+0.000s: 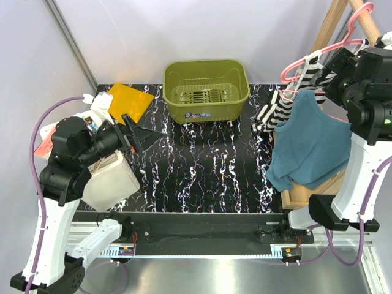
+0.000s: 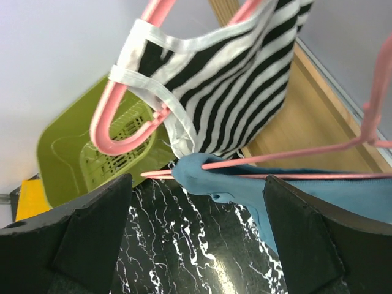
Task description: Remove the tank top from the hanger
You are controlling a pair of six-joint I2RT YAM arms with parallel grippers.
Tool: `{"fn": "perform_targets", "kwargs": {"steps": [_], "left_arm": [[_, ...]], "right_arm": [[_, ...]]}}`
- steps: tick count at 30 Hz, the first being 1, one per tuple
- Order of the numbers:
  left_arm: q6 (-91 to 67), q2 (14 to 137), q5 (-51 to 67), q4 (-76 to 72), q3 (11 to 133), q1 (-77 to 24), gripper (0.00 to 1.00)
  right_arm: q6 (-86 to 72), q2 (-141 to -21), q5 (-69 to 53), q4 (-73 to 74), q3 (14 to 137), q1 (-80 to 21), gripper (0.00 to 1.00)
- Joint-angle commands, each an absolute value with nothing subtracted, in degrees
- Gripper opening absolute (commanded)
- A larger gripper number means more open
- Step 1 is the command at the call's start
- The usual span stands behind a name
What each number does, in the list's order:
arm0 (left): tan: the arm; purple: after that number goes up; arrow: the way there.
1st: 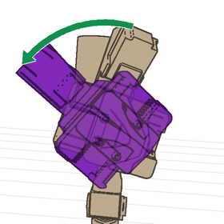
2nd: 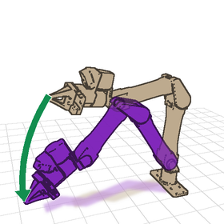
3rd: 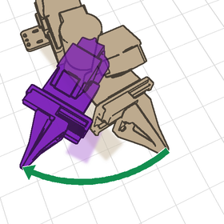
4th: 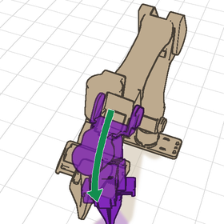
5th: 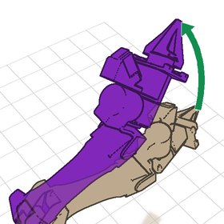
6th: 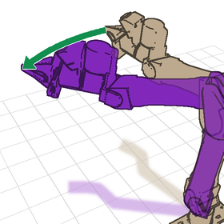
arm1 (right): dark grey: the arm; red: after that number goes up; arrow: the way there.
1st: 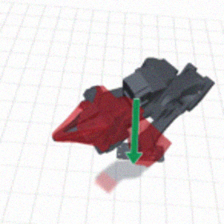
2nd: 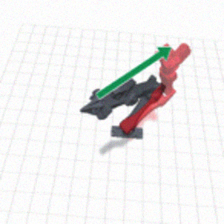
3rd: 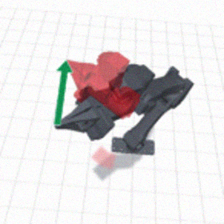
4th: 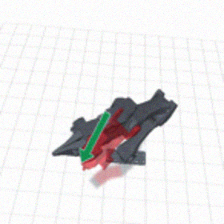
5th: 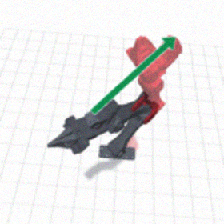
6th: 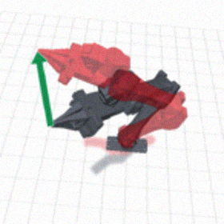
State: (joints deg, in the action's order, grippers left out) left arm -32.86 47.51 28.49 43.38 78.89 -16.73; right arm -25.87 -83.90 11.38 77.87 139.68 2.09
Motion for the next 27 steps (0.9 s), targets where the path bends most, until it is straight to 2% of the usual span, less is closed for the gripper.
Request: {"fn": "perform_targets", "kwargs": {"steps": [1, 6, 10, 16, 20, 24, 27], "left_arm": [[-32.3, 48.3, 30.0, 41.4, 80.0, -17.0, 0.99], [-33.1, 49.0, 29.7, 41.4, 79.6, -17.0, 0.99], [-34.2, 49.2, 29.4, 41.4, 79.3, -16.9, 0.99], [-35.2, 49.6, 29.5, 41.5, 79.6, -17.0, 0.99], [-35.7, 49.7, 29.6, 42.0, 79.8, -17.0, 0.98], [-35.7, 49.7, 29.6, 42.6, 80.0, -17.0, 0.98], [-35.7, 50.2, 29.8, 42.7, 80.7, -17.0, 0.98]], "right_arm": [[-30.7, -82.1, 20.4, 92.9, 136.0, 0.1, 0.95], [-35.3, -80.5, 27.2, 92.7, 129.7, -2.3, 0.95], [-39.5, -78.6, 33.5, 87.0, 123.6, -2.5, 0.92], [-43.2, -76.3, 35.4, 78.3, 117.6, -2.5, 0.91], [-42.0, -74.5, 35.2, 72.3, 115.2, -2.5, 0.91], [-37.5, -71.8, 26.1, 63.2, 113.6, -2.5, 0.91], [-39.0, -69.5, 26.4, 62.1, 112.9, -2.5, 0.91]]}}
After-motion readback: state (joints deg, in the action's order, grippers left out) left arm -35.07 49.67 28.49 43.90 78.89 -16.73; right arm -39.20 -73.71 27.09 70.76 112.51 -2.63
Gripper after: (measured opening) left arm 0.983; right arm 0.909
